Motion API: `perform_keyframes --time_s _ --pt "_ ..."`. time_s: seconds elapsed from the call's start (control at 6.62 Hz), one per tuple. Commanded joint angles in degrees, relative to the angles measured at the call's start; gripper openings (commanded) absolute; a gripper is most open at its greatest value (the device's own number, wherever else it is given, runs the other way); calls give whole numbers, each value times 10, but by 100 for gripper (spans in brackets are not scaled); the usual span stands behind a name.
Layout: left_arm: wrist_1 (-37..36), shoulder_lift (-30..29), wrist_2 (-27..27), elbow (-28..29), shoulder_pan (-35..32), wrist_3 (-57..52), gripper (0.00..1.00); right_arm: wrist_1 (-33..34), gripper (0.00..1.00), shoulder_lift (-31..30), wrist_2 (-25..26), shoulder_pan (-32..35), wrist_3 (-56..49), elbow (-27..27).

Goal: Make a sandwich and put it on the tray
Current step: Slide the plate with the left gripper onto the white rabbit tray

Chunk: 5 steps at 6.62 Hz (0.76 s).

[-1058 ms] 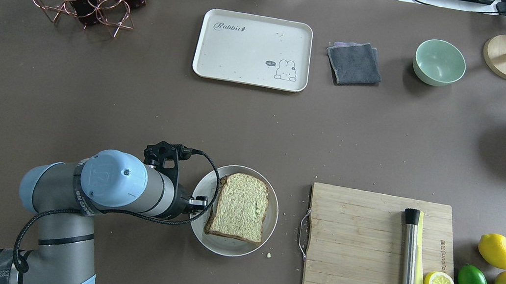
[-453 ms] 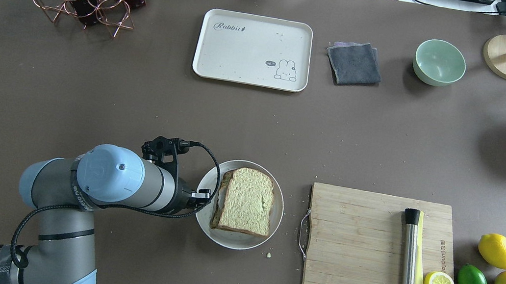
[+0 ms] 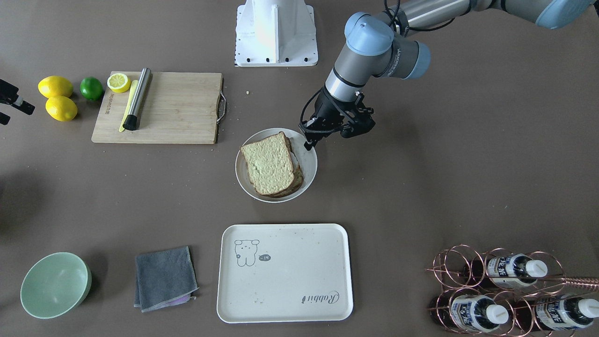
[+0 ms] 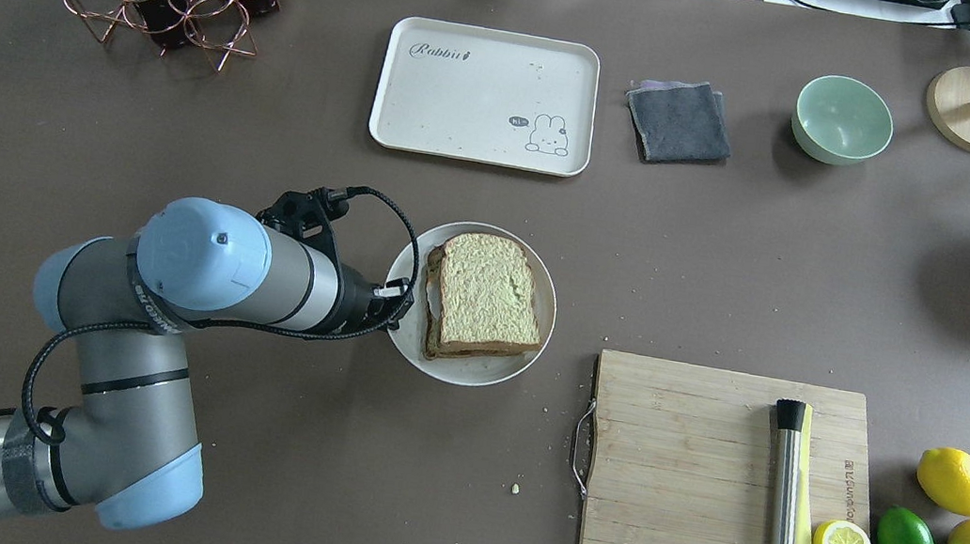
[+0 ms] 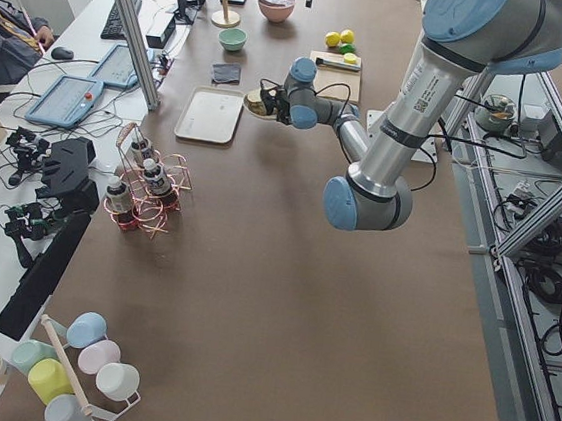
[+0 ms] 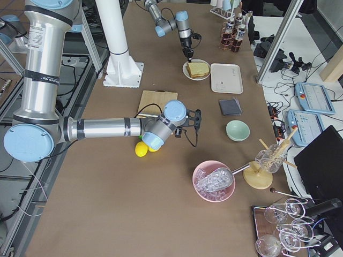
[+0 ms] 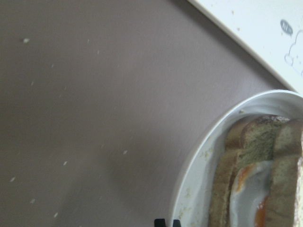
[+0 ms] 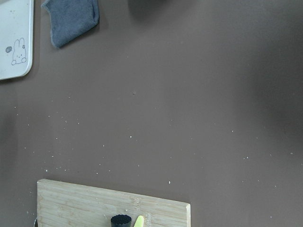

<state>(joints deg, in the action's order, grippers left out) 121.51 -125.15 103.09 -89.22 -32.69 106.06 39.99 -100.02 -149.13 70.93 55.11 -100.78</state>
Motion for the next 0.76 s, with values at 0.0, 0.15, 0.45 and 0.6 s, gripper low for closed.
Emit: perform_keyframes --time_s 0.0,0.15,0.45,0.6 --pt "76 -74 12 150 -48 29 0 0 100 4 0 0 0 -1" --pt "105 -119 12 230 -66 36 0 0 100 6 1 0 0 0" --pt "164 -162 13 338 -85 36 0 1 100 10 2 -1 0 1" --pt "174 -179 13 369 -89 35 0 2 100 16 2 -2 0 4"
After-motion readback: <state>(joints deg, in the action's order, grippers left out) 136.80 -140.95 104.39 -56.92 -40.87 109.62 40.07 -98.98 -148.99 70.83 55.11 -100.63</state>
